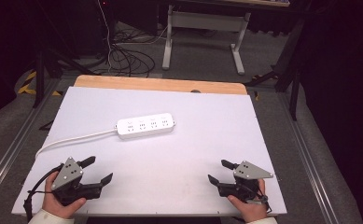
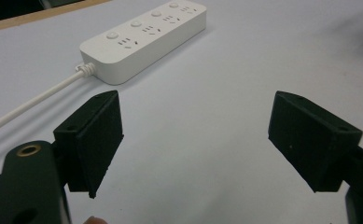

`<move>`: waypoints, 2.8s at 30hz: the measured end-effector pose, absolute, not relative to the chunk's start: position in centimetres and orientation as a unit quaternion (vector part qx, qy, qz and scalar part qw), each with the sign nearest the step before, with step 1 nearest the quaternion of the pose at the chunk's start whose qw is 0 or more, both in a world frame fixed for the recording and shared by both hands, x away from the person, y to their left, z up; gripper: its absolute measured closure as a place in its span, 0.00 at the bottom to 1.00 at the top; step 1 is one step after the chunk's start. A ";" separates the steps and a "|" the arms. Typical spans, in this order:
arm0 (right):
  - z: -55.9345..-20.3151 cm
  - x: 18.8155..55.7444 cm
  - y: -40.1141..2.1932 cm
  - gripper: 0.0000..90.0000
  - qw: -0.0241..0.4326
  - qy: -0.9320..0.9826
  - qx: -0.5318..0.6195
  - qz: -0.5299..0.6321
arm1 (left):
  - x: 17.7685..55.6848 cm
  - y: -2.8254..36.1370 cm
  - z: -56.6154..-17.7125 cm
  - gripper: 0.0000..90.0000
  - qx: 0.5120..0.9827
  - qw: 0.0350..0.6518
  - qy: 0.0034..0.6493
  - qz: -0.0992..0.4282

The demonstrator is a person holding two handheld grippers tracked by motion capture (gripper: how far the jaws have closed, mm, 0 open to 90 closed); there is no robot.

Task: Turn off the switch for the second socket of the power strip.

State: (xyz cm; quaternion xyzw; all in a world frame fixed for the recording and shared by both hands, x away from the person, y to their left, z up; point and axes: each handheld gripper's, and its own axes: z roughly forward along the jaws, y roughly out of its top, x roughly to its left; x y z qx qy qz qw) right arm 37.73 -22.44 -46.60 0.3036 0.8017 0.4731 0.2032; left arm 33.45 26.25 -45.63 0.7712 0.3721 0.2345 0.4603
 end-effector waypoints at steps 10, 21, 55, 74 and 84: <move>-46.9 37.9 -22.8 0.34 0.205 0.803 0.316 0.462 | 33.5 26.2 -45.6 0.15 0.777 0.453 0.367 0.239; -46.7 37.8 -22.6 0.34 0.205 0.804 0.311 0.464 | 33.3 26.0 -45.3 0.16 0.787 0.437 0.350 0.257; -47.0 36.9 -23.0 0.33 0.206 0.800 0.321 0.464 | 38.5 24.1 -40.0 0.26 0.794 0.429 0.372 0.216; -47.1 36.7 -23.1 0.31 0.204 0.799 0.325 0.463 | 40.2 22.3 -38.0 0.41 0.800 0.430 0.355 0.222; -47.0 36.7 -23.0 0.32 0.204 0.800 0.321 0.464 | 43.0 22.5 -37.6 0.78 0.802 0.426 0.380 0.177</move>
